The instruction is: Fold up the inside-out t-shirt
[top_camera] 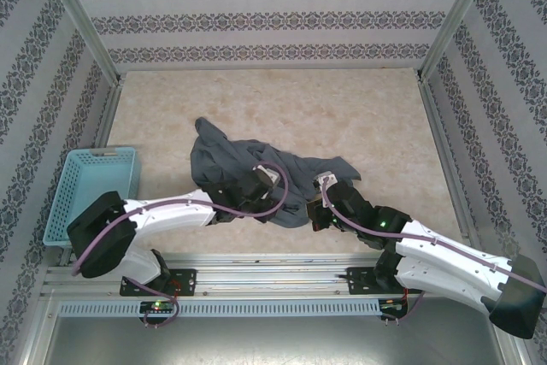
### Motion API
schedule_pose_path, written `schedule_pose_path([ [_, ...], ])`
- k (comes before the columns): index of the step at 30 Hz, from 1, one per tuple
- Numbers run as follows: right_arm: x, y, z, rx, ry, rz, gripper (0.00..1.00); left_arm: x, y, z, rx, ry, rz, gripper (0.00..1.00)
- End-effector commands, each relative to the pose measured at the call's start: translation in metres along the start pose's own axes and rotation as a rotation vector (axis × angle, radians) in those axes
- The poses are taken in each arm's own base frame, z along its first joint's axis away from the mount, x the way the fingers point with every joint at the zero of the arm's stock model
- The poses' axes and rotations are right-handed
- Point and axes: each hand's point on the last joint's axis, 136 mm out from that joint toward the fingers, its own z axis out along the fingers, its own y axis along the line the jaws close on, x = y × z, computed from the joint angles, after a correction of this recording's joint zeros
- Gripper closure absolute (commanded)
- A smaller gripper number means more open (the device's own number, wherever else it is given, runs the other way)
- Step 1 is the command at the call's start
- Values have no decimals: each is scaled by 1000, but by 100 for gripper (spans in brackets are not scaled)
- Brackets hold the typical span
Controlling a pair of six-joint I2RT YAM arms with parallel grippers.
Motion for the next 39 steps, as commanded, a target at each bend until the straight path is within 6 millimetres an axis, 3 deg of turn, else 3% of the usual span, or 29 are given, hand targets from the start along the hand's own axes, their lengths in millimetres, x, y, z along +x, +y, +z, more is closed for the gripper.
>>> schedule_pose_path([
  [1, -14, 6, -5, -17, -49, -2, 100, -14, 11, 4, -112, -21, 16, 60],
  [9, -13, 2, -7, -4, -50, 0, 100, -39, 23, 20, -212, -15, 52, 64],
  [15, -15, 0, -8, 10, -56, -3, 100, -44, 25, 19, -219, -14, 52, 84],
  [21, -18, -8, -8, 52, -68, 2, 100, -62, 20, -13, -179, -112, 23, 100],
  [28, -26, -12, -7, 63, -90, 0, 100, -85, 3, -60, -58, -238, -12, 100],
  [35, -42, -11, -4, 66, -116, -23, 100, -95, -11, -88, 51, -297, -38, 100],
  [39, -45, -20, -3, 115, -118, -32, 100, -99, -12, -101, 131, -323, -90, 100],
])
